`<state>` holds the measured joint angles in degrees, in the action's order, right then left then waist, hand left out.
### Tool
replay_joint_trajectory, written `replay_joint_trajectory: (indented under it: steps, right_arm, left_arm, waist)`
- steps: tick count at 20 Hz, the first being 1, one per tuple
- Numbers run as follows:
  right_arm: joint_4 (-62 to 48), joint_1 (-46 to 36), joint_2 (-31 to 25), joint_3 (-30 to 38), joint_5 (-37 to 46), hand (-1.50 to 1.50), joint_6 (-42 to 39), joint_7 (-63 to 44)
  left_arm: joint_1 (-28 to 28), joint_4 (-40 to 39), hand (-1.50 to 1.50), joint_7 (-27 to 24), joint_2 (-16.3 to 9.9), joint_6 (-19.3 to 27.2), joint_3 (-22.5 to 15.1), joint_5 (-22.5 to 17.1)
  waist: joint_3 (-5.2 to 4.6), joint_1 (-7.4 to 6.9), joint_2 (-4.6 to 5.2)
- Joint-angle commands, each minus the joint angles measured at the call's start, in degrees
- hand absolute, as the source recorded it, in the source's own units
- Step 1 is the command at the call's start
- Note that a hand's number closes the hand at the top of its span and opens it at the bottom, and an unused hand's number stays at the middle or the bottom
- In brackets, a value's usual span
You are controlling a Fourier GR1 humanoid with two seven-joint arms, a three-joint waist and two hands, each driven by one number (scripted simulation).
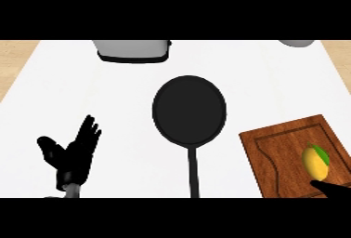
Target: Pick the lemon from the cutting board and place it in the pan
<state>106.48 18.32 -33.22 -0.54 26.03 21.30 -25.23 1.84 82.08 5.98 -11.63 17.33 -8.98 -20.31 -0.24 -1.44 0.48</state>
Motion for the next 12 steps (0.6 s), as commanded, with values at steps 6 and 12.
replay_joint_trajectory:
  steps: [6, 12]
  right_arm:
    - [-11.53, -18.55, -10.58, -1.16, -3.52, -1.5, -24.58, -16.53]
    - [-19.43, -23.19, -9.93, -2.53, -1.75, -1.5, -32.45, -14.16]
  left_arm:
    - [2.4, -1.61, 0.0, -3.21, 2.1, -0.73, -0.93, 1.06]
    - [-0.28, -1.4, 0.0, -0.61, 1.96, 0.36, 1.04, 1.68]
  waist:
    - [0.21, -0.23, -0.19]
    - [0.24, 0.89, -0.39]
